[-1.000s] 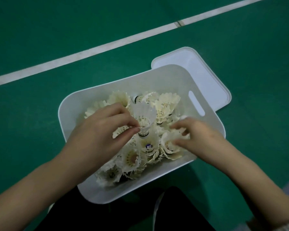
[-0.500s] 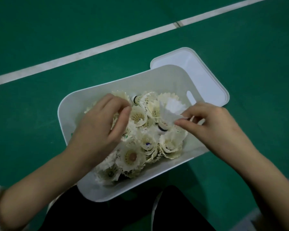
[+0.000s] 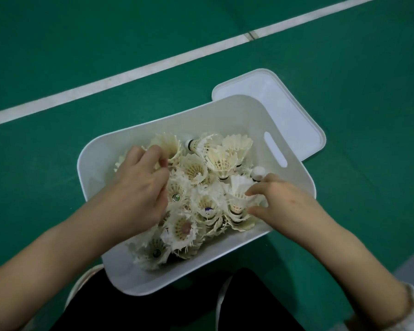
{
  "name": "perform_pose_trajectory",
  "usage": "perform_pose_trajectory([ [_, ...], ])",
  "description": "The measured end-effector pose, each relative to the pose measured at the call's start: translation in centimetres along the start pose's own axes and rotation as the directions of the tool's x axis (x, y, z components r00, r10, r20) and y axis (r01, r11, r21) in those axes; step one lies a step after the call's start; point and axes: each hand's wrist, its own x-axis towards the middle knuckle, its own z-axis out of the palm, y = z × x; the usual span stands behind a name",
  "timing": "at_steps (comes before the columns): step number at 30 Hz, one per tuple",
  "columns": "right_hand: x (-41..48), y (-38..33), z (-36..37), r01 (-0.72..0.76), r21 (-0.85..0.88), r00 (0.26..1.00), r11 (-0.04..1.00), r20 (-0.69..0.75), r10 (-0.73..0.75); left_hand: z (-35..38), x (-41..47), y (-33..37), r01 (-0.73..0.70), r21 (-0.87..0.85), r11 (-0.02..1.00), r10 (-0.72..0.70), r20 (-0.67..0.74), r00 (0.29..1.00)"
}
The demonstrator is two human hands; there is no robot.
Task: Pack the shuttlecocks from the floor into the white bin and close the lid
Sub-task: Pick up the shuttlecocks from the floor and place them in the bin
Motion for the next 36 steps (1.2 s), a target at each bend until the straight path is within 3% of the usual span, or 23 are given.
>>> perform_pose_trajectory([
  [2,-1.0,-0.7,-0.9,0.078,0.071,0.991,0.994,-0.118,-0.07,-0.6,0.1,0.1,0.032,-0.07,0.997,-0.036,-0.055,0.998],
  [4,-1.6,-2.2,-1.9,0.205,0.325,0.966,0.923,-0.221,-0.136,-1.8,0.7,1.0,0.049,-0.242,0.969,-0.09,-0.16,0.983],
  [7,-1.6,-5.3,-1.6,0.255,0.755,0.962,0.605,-0.133,-0.241,-3.5,1.8,3.4,0.012,-0.434,0.901,-0.169,-0.325,0.93],
  [9,-1.3,-6.9,-0.4,0.262,0.862,0.948,0.434,-0.145,-0.285,-3.7,2.3,4.7,-0.021,-0.513,0.858,-0.184,-0.346,0.92],
  [11,-0.9,-7.3,0.0,0.259,0.897,0.96,0.359,-0.2,-0.194,-3.3,2.5,5.0,-0.041,-0.546,0.837,-0.159,-0.313,0.936],
  [13,-0.8,-6.5,-0.2,0.271,0.858,0.962,0.436,-0.247,-0.113,-2.9,2.5,4.7,-0.036,-0.548,0.836,-0.13,-0.262,0.956],
  [16,-0.7,-4.1,-1.1,0.313,0.556,0.922,0.77,-0.371,-0.107,-2.8,2.0,3.3,-0.015,-0.39,0.921,-0.079,-0.224,0.971],
  [19,-0.3,-1.4,-2.2,0.145,0.386,0.928,0.911,-0.371,0.01,-3.1,1.5,0.9,0.135,-0.251,0.958,-0.161,-0.083,0.984],
  [22,-0.2,-0.2,-1.9,0.02,0.26,0.939,0.965,-0.336,0.071,-3.3,0.9,-1.3,0.256,-0.187,0.948,-0.254,0.036,0.966],
  [25,0.3,-0.7,-0.4,-0.023,0.087,0.975,0.996,-0.217,0.042,-3.1,0.9,-1.6,0.248,-0.136,0.959,-0.244,0.049,0.969],
  [34,1.2,-1.0,-2.5,-0.015,0.134,1.0,0.991,0.015,0.013,-4.7,5.3,0.1,-0.028,-0.003,1.0,0.029,0.198,0.98],
  [36,0.3,-0.7,-3.9,0.015,0.204,1.0,0.979,-0.011,-0.013,-5.4,7.3,1.3,-0.089,0.037,0.995,0.079,0.23,0.97],
])
